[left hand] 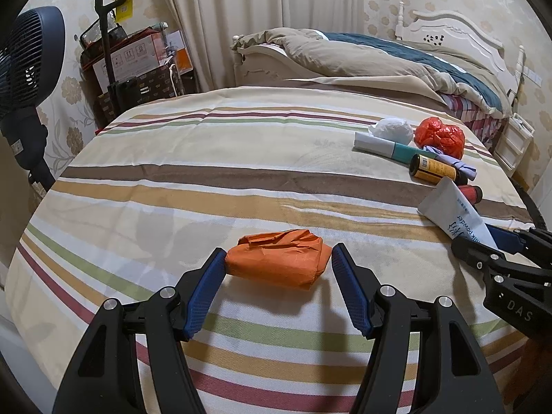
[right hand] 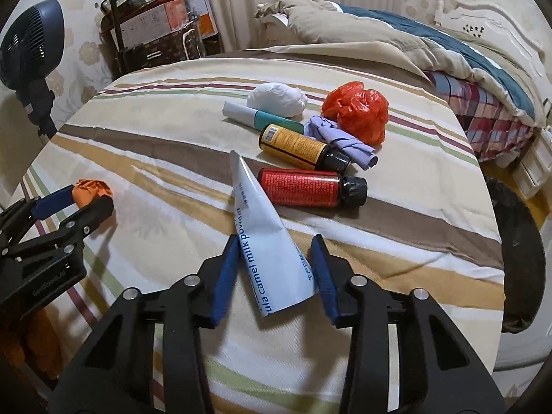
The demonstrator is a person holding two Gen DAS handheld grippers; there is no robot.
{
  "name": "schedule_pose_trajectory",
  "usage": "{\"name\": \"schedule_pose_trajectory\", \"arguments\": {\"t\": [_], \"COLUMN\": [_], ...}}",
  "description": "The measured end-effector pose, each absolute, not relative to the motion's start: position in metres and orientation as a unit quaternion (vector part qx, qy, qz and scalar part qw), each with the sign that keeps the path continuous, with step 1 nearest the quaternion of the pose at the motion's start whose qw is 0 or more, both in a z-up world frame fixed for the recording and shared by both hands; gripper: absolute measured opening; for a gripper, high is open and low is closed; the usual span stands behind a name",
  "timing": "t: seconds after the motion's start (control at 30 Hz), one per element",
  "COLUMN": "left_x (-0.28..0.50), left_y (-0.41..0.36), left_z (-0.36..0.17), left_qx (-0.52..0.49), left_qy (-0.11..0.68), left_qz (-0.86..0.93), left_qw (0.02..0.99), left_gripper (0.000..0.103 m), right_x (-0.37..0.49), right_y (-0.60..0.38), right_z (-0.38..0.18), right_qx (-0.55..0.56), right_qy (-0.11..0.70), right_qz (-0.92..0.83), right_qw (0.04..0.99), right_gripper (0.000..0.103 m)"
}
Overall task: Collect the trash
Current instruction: 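Grasp the white milk powder tube with the right tool while the left tool holds the orange pouch, then carry the pouch and milk tube over the black bin and open both tools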
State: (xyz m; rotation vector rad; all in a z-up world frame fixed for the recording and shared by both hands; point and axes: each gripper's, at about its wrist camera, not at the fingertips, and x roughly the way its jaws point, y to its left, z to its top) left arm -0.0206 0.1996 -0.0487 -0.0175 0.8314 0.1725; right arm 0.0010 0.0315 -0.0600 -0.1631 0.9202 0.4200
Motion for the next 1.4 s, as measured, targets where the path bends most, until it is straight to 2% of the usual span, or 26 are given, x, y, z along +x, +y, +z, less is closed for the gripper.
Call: {"name": "schedule_pose_trajectory", "arguments": {"t": [0.1,0.17,0.3,0.9,1.4], "left_x": [-0.021,-0.022,-0.023,-0.021,0.030], "left_y": [0.198,0.198,0.195,0.132,0.013], "left_z": [-0.048,-0.048,-0.047,-0.028,0.004], "left_qx": [-0.006,-0.007,-0.007,0.010,0.045], "left_qy": [0.400,0.399,0.396,0.369,0.330], "left_qz": [0.083,0.083,0.079,0.009,-0.086], "left_qw": [0.913,0.913,0.915,0.929,0.939], "left_gripper": [0.064,0.064,0.064,0.064,0.064], "right_x": [-0.005,-0.011,-0.020,-0.027,0.006], "right_y": [0.030,0.029,0.023,-0.066,-0.179], "right_z": [-0.059,-0.056,-0.052,-0.023,-0.011], "right_qx": [-0.079,-0.077,-0.065,0.006,0.047], "right_qy": [0.435,0.430,0.426,0.380,0.341], "right_qz": [0.202,0.204,0.203,0.114,-0.018], "right_qw": [0.874,0.876,0.879,0.918,0.939], "right_gripper": [0.032,0.022,0.021,0.020,0.020]}}
